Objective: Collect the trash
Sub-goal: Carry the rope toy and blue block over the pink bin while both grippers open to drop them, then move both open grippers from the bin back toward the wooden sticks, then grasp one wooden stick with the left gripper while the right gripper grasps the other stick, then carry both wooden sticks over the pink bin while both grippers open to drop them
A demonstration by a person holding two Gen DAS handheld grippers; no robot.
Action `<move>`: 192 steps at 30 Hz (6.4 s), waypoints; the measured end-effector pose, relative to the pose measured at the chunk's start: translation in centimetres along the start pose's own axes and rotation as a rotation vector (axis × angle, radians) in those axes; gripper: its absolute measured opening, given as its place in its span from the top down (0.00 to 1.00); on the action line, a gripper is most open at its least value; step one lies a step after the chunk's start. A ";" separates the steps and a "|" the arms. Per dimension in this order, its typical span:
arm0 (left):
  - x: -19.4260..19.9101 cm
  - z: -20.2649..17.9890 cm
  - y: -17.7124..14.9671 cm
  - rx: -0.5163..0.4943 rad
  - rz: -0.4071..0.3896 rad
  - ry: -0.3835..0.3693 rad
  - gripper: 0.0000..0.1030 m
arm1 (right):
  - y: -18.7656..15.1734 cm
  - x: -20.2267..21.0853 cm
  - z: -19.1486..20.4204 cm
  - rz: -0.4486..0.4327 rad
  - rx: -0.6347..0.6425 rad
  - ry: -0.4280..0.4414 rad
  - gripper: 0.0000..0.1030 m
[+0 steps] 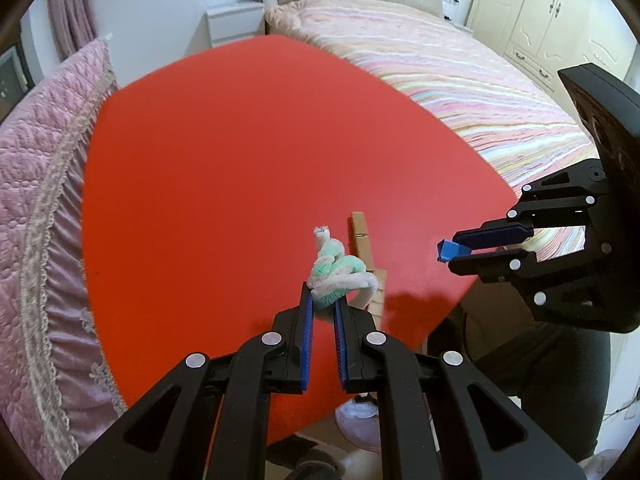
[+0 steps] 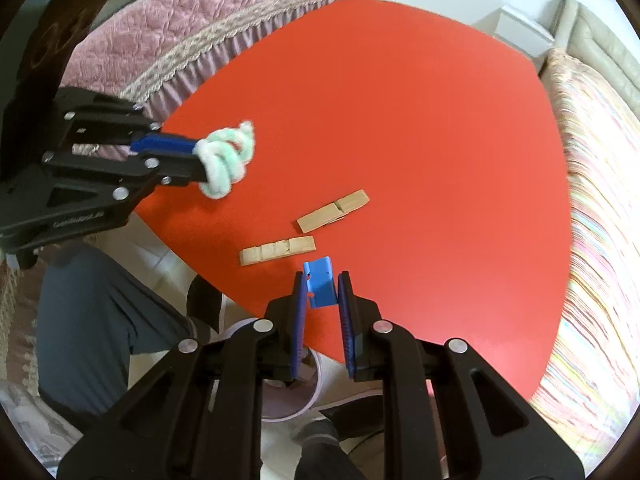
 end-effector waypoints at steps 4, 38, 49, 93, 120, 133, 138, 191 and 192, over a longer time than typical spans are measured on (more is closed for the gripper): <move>2.1 0.0 -0.5 -0.002 -0.032 0.012 0.90 | -0.4 2.4 0.2 -0.044 -0.009 -0.021 0.85; 11.7 -5.1 -9.6 -0.003 -0.126 -0.018 0.90 | -10.0 10.6 9.2 -0.231 -0.061 0.033 0.85; 10.4 -7.2 -12.4 -0.023 -0.062 -0.053 0.90 | -11.9 9.0 10.5 -0.192 -0.066 0.069 0.85; 9.7 -5.3 -11.7 0.043 -0.074 -0.043 0.08 | -11.9 8.2 8.4 -0.196 -0.211 0.112 0.05; 6.1 -3.7 -5.0 -0.012 -0.098 -0.042 0.08 | 2.1 4.0 -3.1 -0.050 -0.457 -0.056 0.04; 0.2 -4.7 -3.5 -0.048 -0.039 -0.063 0.08 | 3.8 -4.6 -6.7 0.132 -0.628 -0.086 0.04; -1.8 -5.2 -3.6 -0.057 -0.015 -0.051 0.08 | 4.1 -5.8 -6.6 0.144 -0.630 -0.092 0.12; -0.6 -4.3 -2.9 -0.036 0.065 0.029 0.89 | 3.1 -1.8 -5.6 0.073 -0.538 -0.043 0.91; -0.2 -4.3 -2.9 -0.035 0.062 0.028 0.89 | 3.0 -1.3 -5.4 0.064 -0.527 -0.045 0.91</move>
Point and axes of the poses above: each gripper's, at about its wrist camera, not at the fingertips, and x roughly against the way its jaws point, z to its left, y to its top, the point moved 10 cm from there along -x, roughly the way its jaws point, and after that the axes turned 10 degrees about y, right-handed, at the moved point
